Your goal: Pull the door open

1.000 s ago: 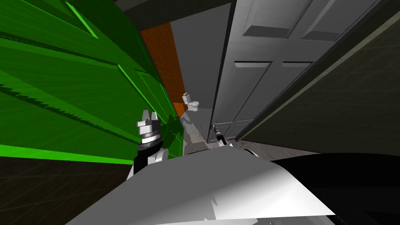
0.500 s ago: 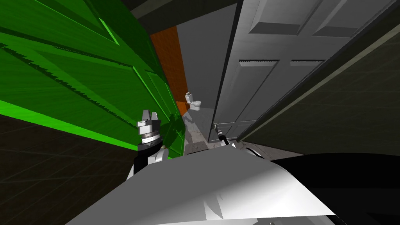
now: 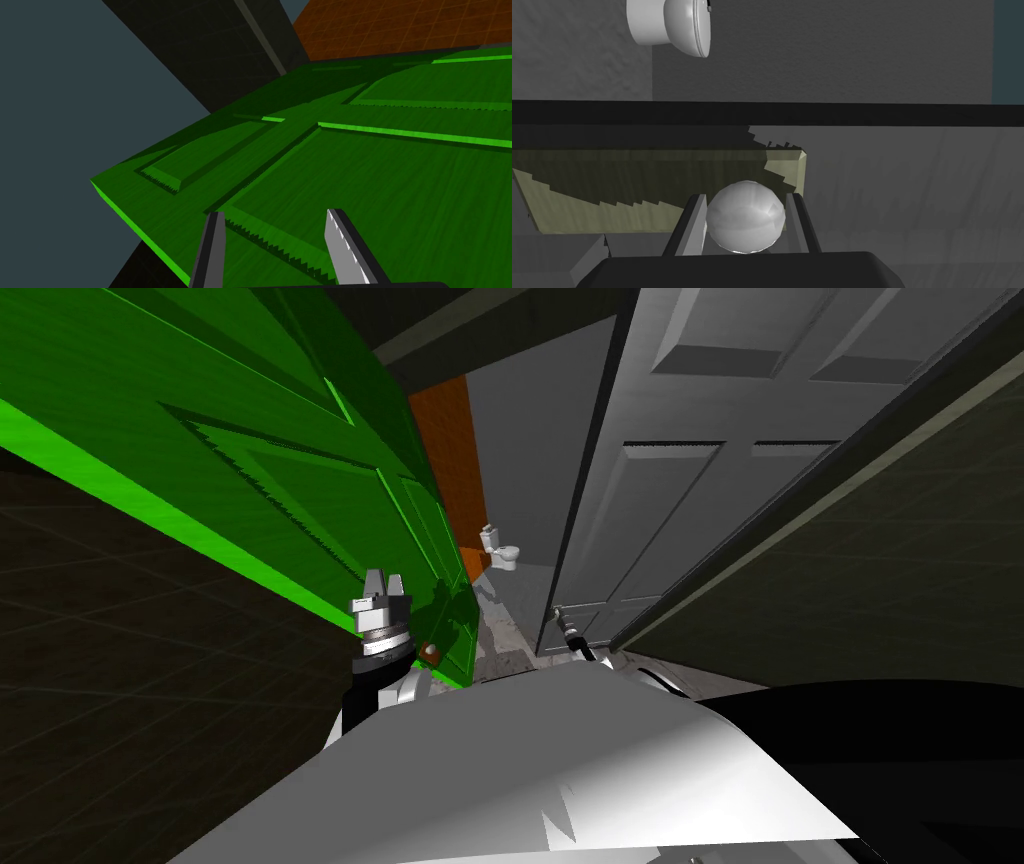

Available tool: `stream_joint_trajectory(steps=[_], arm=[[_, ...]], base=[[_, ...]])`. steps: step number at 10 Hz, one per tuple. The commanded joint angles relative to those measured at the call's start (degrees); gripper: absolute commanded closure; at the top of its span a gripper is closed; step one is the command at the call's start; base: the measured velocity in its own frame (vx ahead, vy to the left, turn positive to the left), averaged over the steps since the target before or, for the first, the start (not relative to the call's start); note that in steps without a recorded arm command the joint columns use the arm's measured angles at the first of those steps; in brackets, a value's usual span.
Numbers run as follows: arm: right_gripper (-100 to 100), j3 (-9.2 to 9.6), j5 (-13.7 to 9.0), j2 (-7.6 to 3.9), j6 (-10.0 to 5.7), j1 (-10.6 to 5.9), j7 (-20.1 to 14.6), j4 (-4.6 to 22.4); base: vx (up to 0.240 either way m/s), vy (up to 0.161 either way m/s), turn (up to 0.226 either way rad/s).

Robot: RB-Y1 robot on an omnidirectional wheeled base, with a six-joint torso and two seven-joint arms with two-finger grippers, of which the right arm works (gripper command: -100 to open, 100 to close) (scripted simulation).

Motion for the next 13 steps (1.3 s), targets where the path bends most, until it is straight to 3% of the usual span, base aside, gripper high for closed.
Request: stream_joint_trajectory(steps=[1,3,9,13], arm=[[100,0.1,-0.09,-1.59,-0.07,0.74,-1.36,-0.85],[100,0.05,-0.14,-1.41,-0.04,0.58,-1.23,-0.42],[100,-0.02,-0.49,-1.35,-0.64,-0.77,-1.38,1.55],[100,-0.14,-0.65,-1.41,-0.82,-1.22,-1.42,2.3]], base=[[-0.059,0.065,0.156],[-0.076,-0.006,0.07],[-0.245,-0.082,0.241],[-0.226,-0.085,0.153]])
